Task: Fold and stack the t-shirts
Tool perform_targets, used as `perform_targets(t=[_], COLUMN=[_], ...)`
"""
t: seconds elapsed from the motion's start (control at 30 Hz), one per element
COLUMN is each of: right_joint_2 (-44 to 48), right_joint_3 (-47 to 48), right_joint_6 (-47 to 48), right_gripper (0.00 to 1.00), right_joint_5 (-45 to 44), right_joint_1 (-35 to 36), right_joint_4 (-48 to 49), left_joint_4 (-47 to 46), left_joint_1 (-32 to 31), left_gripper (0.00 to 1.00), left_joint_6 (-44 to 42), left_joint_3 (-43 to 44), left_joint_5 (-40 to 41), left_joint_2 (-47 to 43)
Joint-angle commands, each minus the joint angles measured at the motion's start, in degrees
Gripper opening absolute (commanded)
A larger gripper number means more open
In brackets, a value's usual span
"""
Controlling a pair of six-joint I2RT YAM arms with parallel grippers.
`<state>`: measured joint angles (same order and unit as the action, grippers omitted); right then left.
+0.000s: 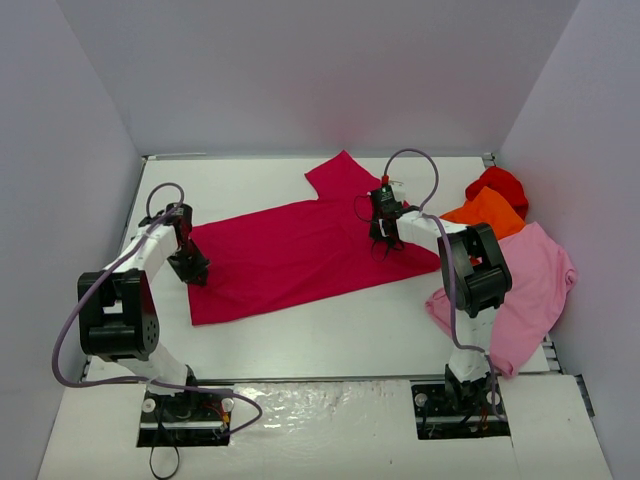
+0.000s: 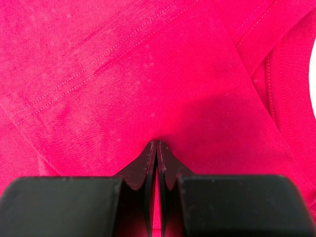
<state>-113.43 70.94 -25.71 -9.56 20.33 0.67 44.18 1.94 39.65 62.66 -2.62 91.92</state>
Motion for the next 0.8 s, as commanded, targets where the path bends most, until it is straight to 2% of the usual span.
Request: perform_targets(t=[0.0, 0.4, 0.67, 0.7, 0.73, 0.77], right_joint_2=[-3.6, -3.2, -3.8, -3.9, -3.9, -4.1], right_joint_3=[-2.3, -2.8, -2.7, -2.7, -2.6, -2.6], right_joint_6=[0.9, 1.3, 1.3, 1.3, 1.3, 1.3], right_gripper=[0.00, 0.00, 0.00, 0.00, 0.00, 0.00], right_joint_5=[-0.2, -0.6, -0.6, -0.6, -0.6, -0.6], right_joint_1=[-0.9, -0.9, -0.8, -0.8, -0.8, -0.7], right_joint_4=[-6.9, -6.8, -6.8, -6.9, -6.9, -6.9], left_joint_4=[1.7, 5.5, 6.8, 7.2, 7.5, 7.9], left_joint_1=[-0.3, -0.2, -0.3, -0.3, -0.3, -0.2], left_gripper=[0.00, 0.00, 0.00, 0.02, 0.11, 0.28], left_joint_6=[-0.1, -1.8, -1.9, -2.1, -2.3, -2.4], left_joint_3=[6.0, 13.9, 13.9, 13.9, 14.0, 14.0], left_joint_5=[3.4, 7.4, 8.2, 8.5, 8.8, 9.1], left_joint_2=[-1.9, 4.3, 6.1, 6.0, 5.9, 5.6])
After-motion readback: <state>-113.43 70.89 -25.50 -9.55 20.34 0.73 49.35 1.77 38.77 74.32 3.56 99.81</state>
